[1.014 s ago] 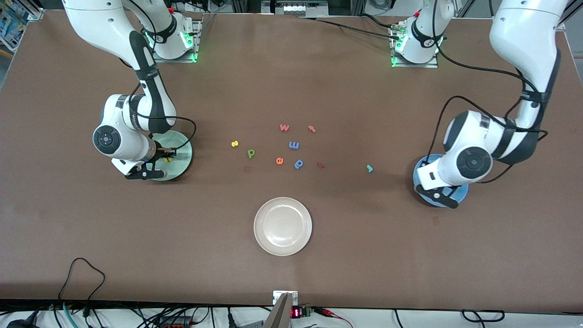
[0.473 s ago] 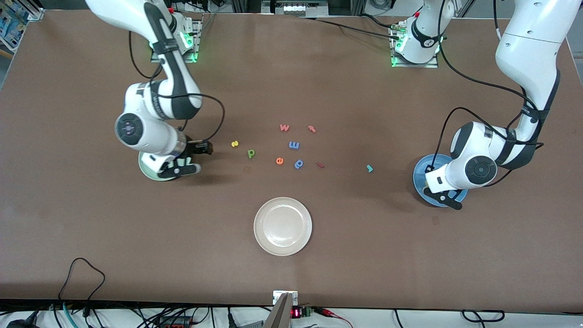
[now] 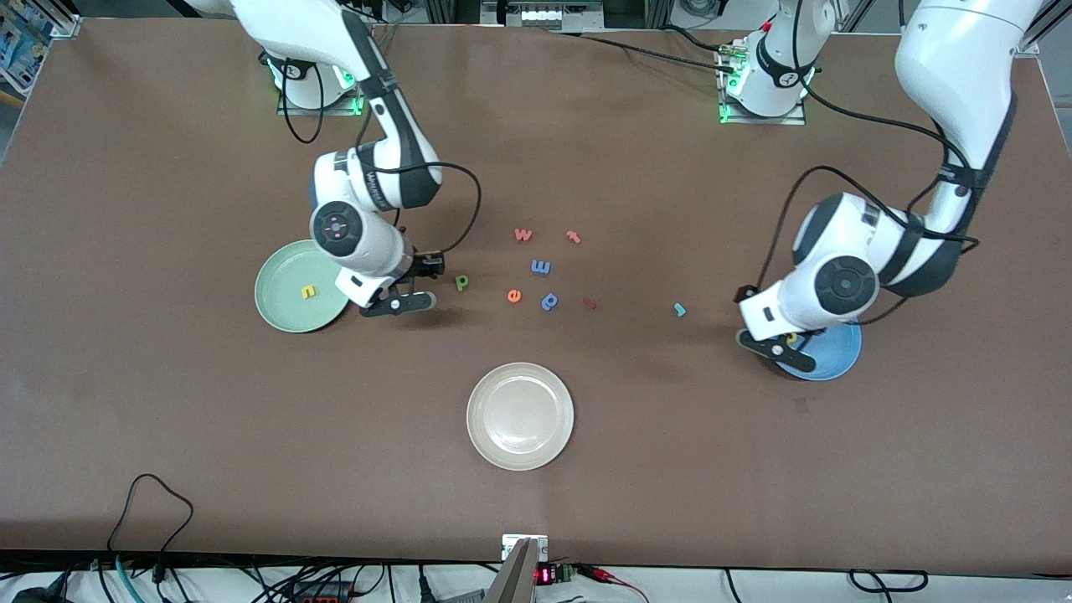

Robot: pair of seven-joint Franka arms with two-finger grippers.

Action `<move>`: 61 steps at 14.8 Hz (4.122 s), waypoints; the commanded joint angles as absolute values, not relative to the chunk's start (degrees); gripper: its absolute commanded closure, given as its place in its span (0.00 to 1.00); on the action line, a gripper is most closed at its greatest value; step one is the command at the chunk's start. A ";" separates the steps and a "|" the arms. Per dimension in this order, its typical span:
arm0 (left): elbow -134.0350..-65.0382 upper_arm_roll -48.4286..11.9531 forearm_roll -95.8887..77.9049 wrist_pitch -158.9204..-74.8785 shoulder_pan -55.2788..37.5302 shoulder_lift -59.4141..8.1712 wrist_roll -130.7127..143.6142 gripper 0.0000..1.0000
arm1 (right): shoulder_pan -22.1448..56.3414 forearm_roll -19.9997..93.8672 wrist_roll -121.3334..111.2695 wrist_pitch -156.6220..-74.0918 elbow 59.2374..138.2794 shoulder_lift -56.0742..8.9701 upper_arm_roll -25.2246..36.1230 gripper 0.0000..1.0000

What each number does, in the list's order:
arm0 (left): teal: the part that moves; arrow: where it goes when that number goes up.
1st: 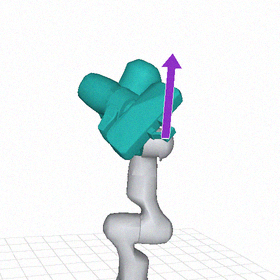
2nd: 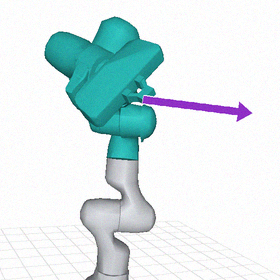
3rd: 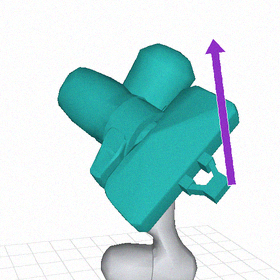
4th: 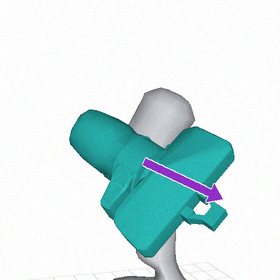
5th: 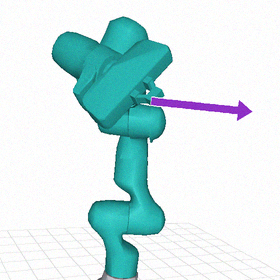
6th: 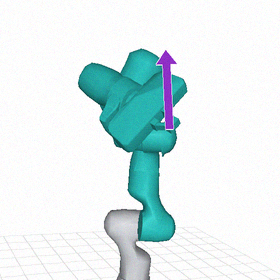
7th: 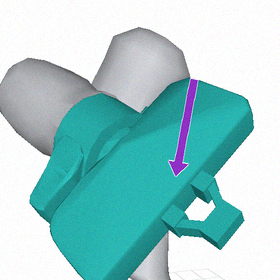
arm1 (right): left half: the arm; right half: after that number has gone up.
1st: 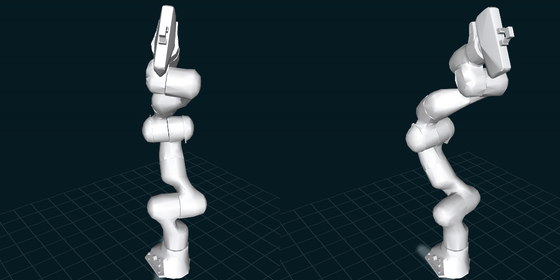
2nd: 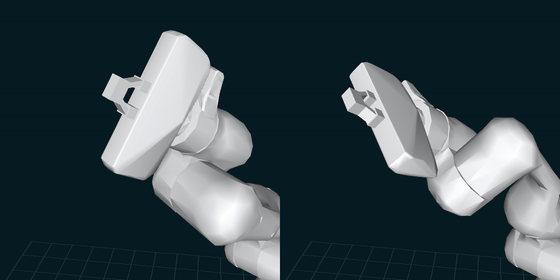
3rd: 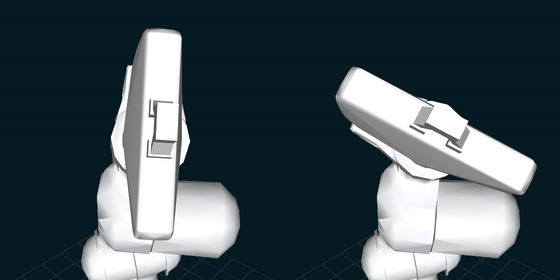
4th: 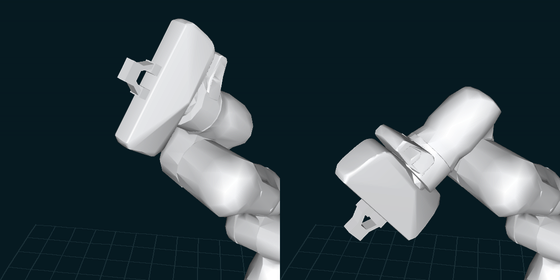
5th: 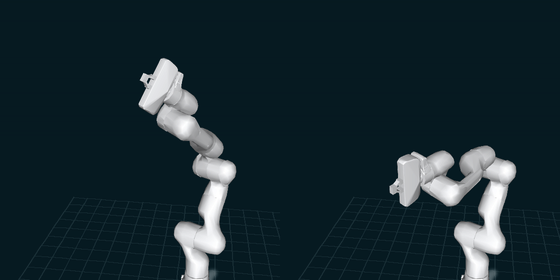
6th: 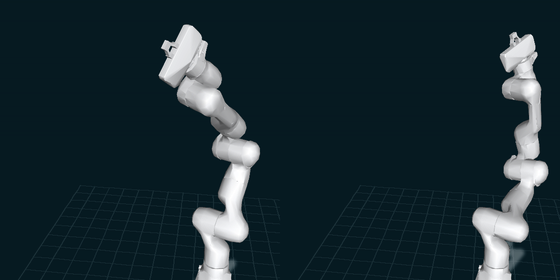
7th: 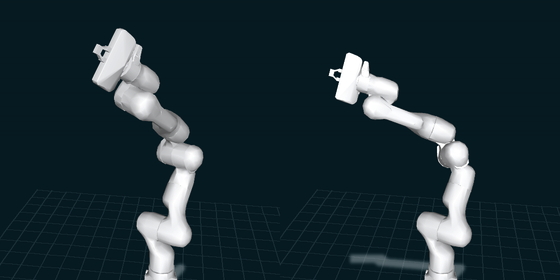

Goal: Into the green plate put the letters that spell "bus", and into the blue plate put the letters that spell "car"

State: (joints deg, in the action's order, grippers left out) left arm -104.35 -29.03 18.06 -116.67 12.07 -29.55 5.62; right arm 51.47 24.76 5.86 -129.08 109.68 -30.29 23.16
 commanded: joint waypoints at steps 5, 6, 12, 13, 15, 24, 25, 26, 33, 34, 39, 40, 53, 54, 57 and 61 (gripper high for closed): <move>-105.29 -30.41 15.99 -125.84 6.16 -35.14 33.97 0.05 | 55.46 25.93 10.37 -132.10 103.45 -37.00 23.73 0.49; -105.29 -30.32 16.17 -126.47 5.54 -35.85 36.71 0.17 | 55.46 26.19 10.37 -132.80 103.45 -37.52 23.73 0.49; -105.99 -29.97 16.26 -130.24 5.54 -39.28 36.91 0.49 | 58.18 28.13 10.72 -134.21 103.45 -39.64 23.38 0.49; -106.26 -29.80 16.35 -130.51 5.54 -39.29 36.91 0.49 | 58.27 28.21 10.72 -134.30 103.45 -39.90 23.38 0.49; -106.08 -29.79 19.49 -131.30 5.80 -39.64 36.91 0.49 | 58.27 28.04 10.64 -134.38 103.45 -40.08 23.38 0.49; -107.67 -29.79 21.62 -131.40 6.24 -39.99 36.91 0.80 | 57.48 27.86 10.37 -134.12 103.62 -40.25 23.64 0.87; -107.58 -29.79 21.62 -131.31 6.33 -39.73 36.91 0.82 | 57.74 27.86 10.46 -134.03 103.62 -39.99 23.90 0.89; -107.40 -29.71 21.62 -131.22 6.33 -39.47 37.00 0.85 | 57.83 27.86 10.20 -133.69 103.62 -39.21 24.25 0.89; -95.20 -29.80 22.41 -109.89 7.46 -36.47 25.86 0.85 | 59.15 25.49 2.58 -116.11 105.55 -33.58 42.16 0.89; -94.49 -29.71 22.59 -108.65 8.78 -36.47 23.75 0.85 | 59.15 25.58 -1.54 -115.93 106.95 -33.49 44.36 0.89; -95.62 -28.48 34.16 -111.61 19.94 -39.28 9.41 0.83 | 59.06 25.75 -12.99 -118.81 114.77 -31.73 49.66 0.86; -96.67 -28.48 34.71 -113.27 21.08 -39.29 9.14 0.83 | 58.98 25.84 -14.31 -120.66 116.35 -31.73 49.83 0.85; -95.80 -35.50 25.17 -101.35 21.71 -30.78 9.67 0.00 | 60.99 26.98 -13.71 -113.11 112.68 -27.78 51.07 0.02; -95.80 -35.68 22.44 -100.55 21.71 -29.11 9.32 0.00 | 62.65 27.07 -13.45 -113.55 112.76 -27.86 50.89 0.07; -92.48 -38.57 20.21 -92.41 21.62 -25.58 9.76 0.00 | 67.84 31.89 -9.16 -114.70 112.85 -29.26 50.80 0.13; -79.91 -42.53 20.21 -76.75 21.18 -25.66 9.05 0.00 | 72.85 36.37 -6.34 -116.36 112.94 -32.51 50.71 0.34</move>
